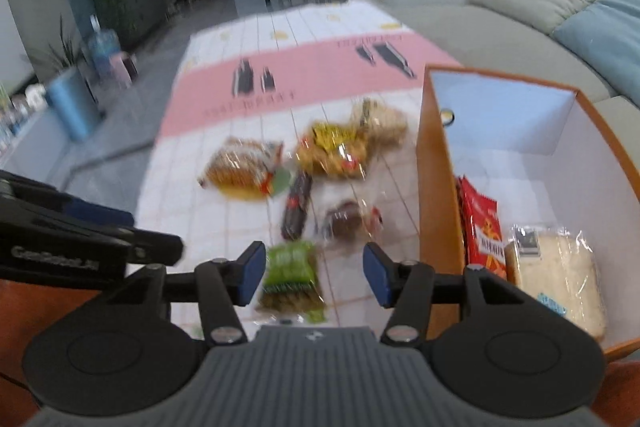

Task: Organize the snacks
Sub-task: 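Move the right gripper back over the table toward the wrapped cake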

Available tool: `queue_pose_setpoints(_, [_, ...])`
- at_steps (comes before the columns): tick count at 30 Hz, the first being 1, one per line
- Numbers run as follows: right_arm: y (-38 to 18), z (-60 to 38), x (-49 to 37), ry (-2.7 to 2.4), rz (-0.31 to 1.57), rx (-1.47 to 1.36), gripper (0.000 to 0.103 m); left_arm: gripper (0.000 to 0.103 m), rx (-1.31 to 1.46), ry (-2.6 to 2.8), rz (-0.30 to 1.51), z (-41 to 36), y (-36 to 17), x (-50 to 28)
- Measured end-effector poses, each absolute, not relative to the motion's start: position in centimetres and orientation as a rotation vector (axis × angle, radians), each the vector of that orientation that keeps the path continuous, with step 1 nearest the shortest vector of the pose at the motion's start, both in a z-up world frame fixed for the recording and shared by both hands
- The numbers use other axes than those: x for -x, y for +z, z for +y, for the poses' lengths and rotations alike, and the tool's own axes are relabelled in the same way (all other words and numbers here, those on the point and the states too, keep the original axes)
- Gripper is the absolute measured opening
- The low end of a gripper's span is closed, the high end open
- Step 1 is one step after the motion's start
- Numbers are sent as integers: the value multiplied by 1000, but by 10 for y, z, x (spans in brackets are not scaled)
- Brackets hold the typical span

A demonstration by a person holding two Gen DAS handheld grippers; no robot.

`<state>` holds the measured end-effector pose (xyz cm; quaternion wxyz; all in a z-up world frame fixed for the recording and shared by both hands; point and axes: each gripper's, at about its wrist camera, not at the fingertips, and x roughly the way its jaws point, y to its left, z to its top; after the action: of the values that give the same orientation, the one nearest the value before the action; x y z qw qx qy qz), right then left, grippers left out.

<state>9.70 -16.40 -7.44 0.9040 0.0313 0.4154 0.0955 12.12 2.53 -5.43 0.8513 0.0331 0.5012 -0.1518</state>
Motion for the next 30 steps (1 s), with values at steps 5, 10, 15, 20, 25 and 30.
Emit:
queue_pose_setpoints(5, [-77,-162,-108,143,857,-9,48,65,2,-378,1070,25,-64,-131])
queue_pose_setpoints(10, [-70,-169,-121,116,834,119,41,65,93,-402,1134,12,-83,-150])
queue_pose_setpoints(15, [-68,-186,-124,62,783,77,33,65,118,-375,1204,-5,-104,-162])
queue_pose_setpoints(20, [-69,-187,-130,71,767,73,34,65,157,-328,1279,-17,-123,-174])
queue_pose_setpoints(25, [-73,-188,-136,89,768,69,33,65,162,-294,1316,-25,-137,-184])
queue_pose_setpoints(30, [-76,-187,-139,109,755,98,34,59,153,-309,1315,-29,-140,-188])
